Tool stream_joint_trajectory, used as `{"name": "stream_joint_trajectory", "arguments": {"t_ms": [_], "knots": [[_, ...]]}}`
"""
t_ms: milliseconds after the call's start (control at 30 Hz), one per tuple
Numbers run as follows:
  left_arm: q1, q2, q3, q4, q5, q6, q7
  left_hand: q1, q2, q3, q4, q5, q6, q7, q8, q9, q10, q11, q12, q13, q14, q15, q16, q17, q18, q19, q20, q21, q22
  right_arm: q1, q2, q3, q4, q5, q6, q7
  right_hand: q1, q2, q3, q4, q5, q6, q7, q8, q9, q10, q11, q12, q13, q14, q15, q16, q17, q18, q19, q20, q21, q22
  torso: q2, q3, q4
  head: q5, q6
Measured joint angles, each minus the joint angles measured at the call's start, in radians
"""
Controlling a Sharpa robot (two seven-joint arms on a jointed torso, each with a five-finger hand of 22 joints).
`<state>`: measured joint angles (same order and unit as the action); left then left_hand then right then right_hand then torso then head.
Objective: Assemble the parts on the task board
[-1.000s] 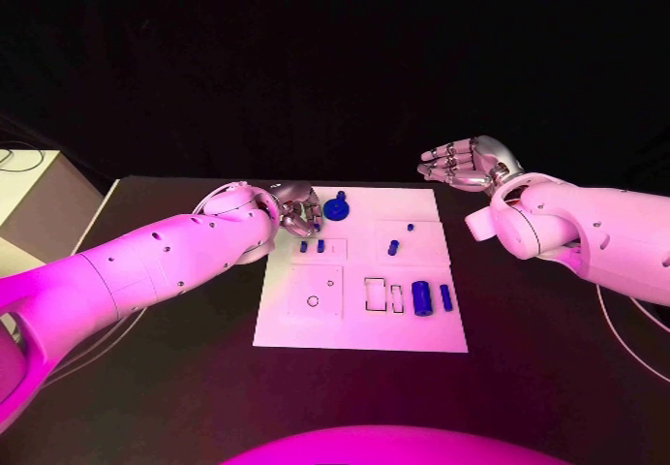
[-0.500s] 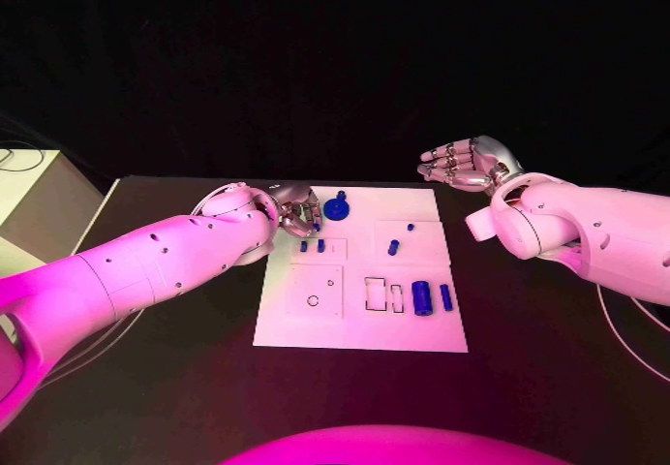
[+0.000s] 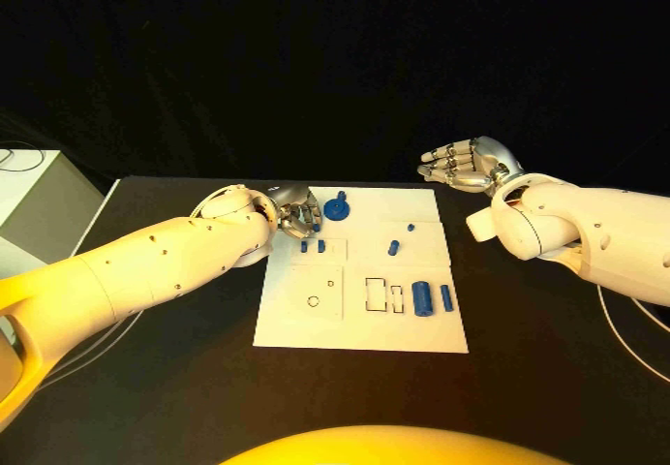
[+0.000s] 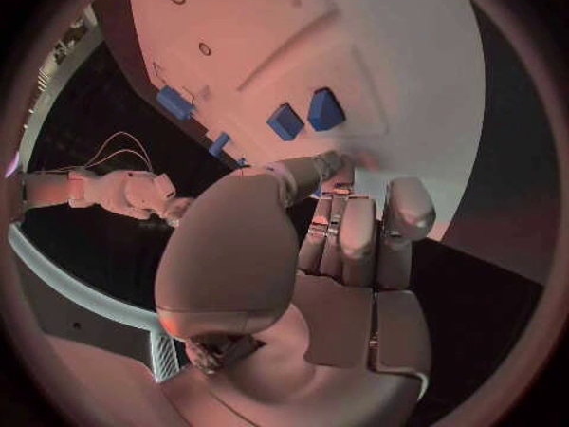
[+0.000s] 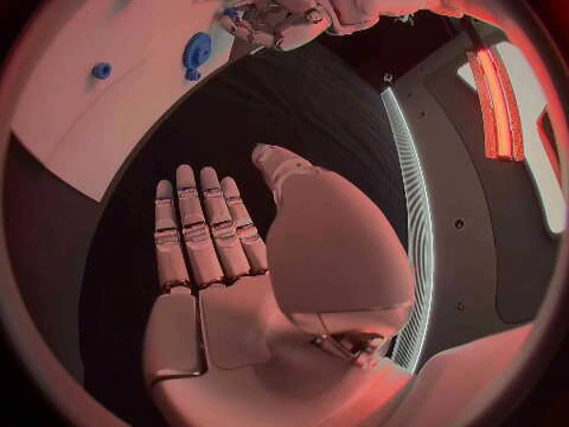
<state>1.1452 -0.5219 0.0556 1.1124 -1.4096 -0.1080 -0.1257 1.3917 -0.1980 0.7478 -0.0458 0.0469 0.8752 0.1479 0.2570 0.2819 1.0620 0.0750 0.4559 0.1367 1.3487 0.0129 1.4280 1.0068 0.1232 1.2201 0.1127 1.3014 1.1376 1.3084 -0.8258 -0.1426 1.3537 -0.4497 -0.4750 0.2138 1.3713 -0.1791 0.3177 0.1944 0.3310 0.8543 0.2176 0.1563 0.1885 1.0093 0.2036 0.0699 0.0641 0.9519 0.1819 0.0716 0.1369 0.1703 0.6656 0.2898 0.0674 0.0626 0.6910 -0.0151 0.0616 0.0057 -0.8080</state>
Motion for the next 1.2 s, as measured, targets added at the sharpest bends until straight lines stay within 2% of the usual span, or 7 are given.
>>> {"name": "stream_joint_trajectory", "arguments": {"t_ms": [533,667,767,900,1033,1100,1200], "knots": [[0.000,-0.013,0.000,0.000,0.000,-0.003,-0.005,-0.004,-0.004,-0.003,-0.003,0.000,-0.030,-0.008,-0.022,-0.008,0.003,-0.003,-0.008,0.003,-0.004,-0.004,0.000,-0.005,0.000,0.000,0.000,0.000,0.001,0.000,-0.001,0.000,-0.001,-0.003,0.003,-0.003,0.000,0.000,0.011,-0.011,0.004,0.000,0.000,-0.006,-0.002,0.004,0.004,0.000,0.000,0.002,-0.002,0.000,-0.001,0.000,0.004,0.002,0.000,0.000,0.000,0.0000,-0.0008,0.000,0.000],[0.000,-0.023,0.001,-0.004,0.001,-0.011,-0.004,-0.004,-0.004,-0.007,-0.007,0.000,-0.027,0.000,-0.022,-0.008,0.018,-0.004,-0.008,0.009,-0.004,-0.004,0.000,-0.011,0.000,0.003,-0.003,0.005,0.010,0.000,-0.002,0.000,-0.007,-0.011,0.010,-0.006,0.022,-0.003,0.038,-0.038,-0.024,0.010,0.002,-0.006,-0.002,0.007,0.000,0.000,0.000,0.030,-0.014,0.012,-0.001,0.000,0.115,-0.003,0.029,0.015,0.000,0.0000,-0.0010,-0.002,0.001],[-0.001,-0.032,0.005,-0.014,0.009,-0.027,0.001,-0.004,-0.004,-0.007,-0.007,0.000,-0.009,0.004,-0.019,-0.005,0.018,-0.004,-0.008,0.013,-0.004,-0.004,0.000,-0.019,0.000,0.004,-0.004,0.005,0.008,0.000,-0.002,0.000,-0.015,-0.029,0.019,-0.008,0.041,-0.009,0.068,-0.063,-0.054,0.033,0.008,-0.006,-0.002,0.027,-0.018,0.000,0.000,0.076,-0.028,0.037,0.005,0.000,0.177,-0.015,0.056,0.022,0.000,0.0000,-0.0008,-0.003,0.001],[-0.001,-0.046,0.021,-0.030,0.050,-0.064,0.021,-0.008,0.001,-0.007,-0.006,0.000,0.015,0.011,-0.007,0.000,0.010,0.004,-0.013,0.016,-0.030,0.000,-0.016,-0.065,0.000,-0.030,-0.003,-0.019,-0.029,0.000,-0.002,0.000,-0.027,-0.080,0.034,-0.012,0.060,-0.028,0.144,-0.083,-0.075,0.076,-0.005,0.007,0.003,0.091,-0.042,0.019,0.000,0.155,-0.060,0.078,0.037,0.000,0.251,-0.045,0.089,0.028,-0.001,0.0000,0.0003,-0.005,0.004],[0.000,-0.069,0.052,-0.040,0.179,-0.104,0.072,-0.022,0.015,-0.016,0.002,0.000,0.022,0.018,-0.007,0.000,0.010,0.011,-0.007,0.028,-0.039,0.004,-0.023,-0.072,0.000,-0.044,0.004,-0.033,-0.047,0.000,-0.001,0.000,-0.047,-0.191,0.076,-0.028,0.059,-0.028,0.185,-0.104,-0.078,0.086,-0.014,0.008,0.005,0.108,-0.058,0.020,0.000,0.233,-0.088,0.121,0.077,0.000,0.319,-0.078,0.129,0.044,-0.002,-0.0005,0.0006,-0.009,0.011],[0.000,-0.084,0.063,-0.037,0.253,-0.114,0.100,-0.022,0.015,-0.020,0.006,0.000,0.026,0.022,-0.007,0.000,-0.002,0.022,-0.007,0.033,-0.066,0.011,-0.039,-0.128,0.000,-0.090,0.008,-0.070,-0.096,0.000,0.001,0.000,-0.054,-0.251,0.098,-0.038,0.054,-0.033,0.190,-0.113,-0.080,0.094,-0.023,0.008,0.008,0.124,-0.067,0.020,0.000,0.274,-0.104,0.145,0.103,0.000,0.356,-0.096,0.158,0.058,-0.002,-0.0011,0.0021,-0.014,0.014],[0.000,-0.113,0.077,-0.024,0.387,-0.119,0.151,-0.028,0.020,-0.031,0.017,0.000,0.024,0.024,-0.007,0.000,-0.039,0.031,-0.007,0.036,-0.139,0.021,-0.092,-0.255,0.024,-0.177,0.018,-0.149,-0.196,-0.002,0.005,0.000,-0.061,-0.361,0.127,-0.059,0.054,-0.033,0.163,-0.143,-0.084,0.122,-0.036,0.014,0.013,0.162,-0.085,0.016,0.000,0.376,-0.139,0.208,0.163,0.000,0.436,-0.141,0.246,0.108,-0.003,-0.0029,0.0045,-0.019,0.016]]}}
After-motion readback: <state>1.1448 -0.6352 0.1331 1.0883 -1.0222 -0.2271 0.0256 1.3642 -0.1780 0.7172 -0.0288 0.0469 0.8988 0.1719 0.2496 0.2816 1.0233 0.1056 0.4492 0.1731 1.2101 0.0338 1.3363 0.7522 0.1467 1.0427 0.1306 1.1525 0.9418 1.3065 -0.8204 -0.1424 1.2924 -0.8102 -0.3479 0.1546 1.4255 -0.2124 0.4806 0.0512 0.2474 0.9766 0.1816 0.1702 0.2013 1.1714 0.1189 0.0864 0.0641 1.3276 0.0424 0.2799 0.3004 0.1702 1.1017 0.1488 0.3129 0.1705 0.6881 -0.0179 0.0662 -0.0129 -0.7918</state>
